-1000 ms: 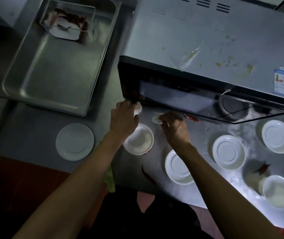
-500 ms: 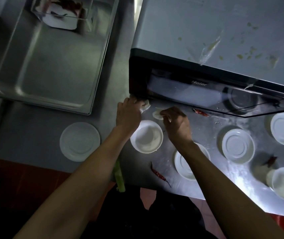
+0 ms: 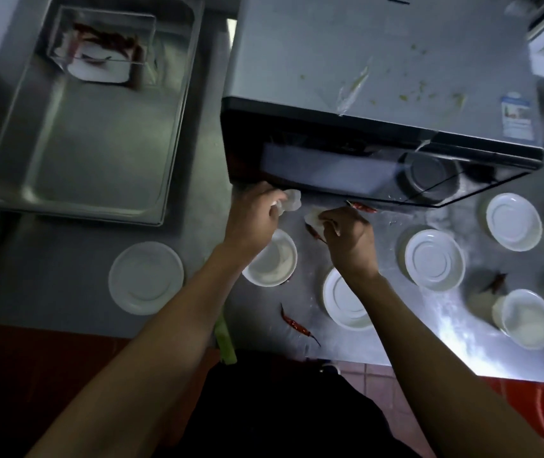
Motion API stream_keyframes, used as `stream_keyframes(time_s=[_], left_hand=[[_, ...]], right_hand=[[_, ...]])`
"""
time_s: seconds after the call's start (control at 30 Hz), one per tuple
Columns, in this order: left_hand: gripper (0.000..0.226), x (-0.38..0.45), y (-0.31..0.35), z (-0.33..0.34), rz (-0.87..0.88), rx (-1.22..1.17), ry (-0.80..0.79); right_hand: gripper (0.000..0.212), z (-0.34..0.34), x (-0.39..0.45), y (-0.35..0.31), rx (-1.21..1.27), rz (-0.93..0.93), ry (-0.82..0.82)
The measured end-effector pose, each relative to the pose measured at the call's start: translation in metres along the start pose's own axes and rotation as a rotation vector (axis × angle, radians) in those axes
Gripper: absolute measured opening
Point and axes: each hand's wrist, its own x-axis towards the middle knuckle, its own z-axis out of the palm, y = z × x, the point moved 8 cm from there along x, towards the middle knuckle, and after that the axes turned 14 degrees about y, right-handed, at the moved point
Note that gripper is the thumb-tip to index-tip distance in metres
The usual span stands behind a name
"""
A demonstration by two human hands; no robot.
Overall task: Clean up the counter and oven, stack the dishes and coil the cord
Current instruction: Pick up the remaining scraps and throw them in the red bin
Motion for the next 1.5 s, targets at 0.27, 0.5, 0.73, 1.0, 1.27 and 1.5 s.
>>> stream_keyframes(time_s=[0.27, 0.5, 0.73, 1.0, 1.27, 1.5], left_hand=[[0.024, -0.028, 0.107, 0.039, 0.14, -0.02, -0.079], [0.024, -0.089, 0.22, 0.089, 0.267, -0.096, -0.198], [0.025, -0.157, 0.336, 0.133, 0.42, -0.131, -0.237], [0.031, -0.237, 0.47, 0.199, 0.622, -0.223, -0.359], [0.03, -0.299, 0.554, 0.257, 0.817, -0.293, -0.522], [0.03, -0.323, 0.598, 0.326, 0.871, -0.31, -0.667]], right_hand=[[0.021, -0.092, -0.041, 0.066, 0.008, 0.109, 0.165], [0.021, -0.196, -0.105, 0.135, -0.025, 0.18, 0.297], [0.026, -0.298, -0.177, 0.211, -0.059, 0.301, 0.408], [0.022, -0.419, -0.284, 0.29, -0.137, 0.482, 0.587], [0.018, -0.478, -0.358, 0.343, -0.214, 0.677, 0.683], [0.019, -0.505, -0.39, 0.396, -0.314, 0.827, 0.678]])
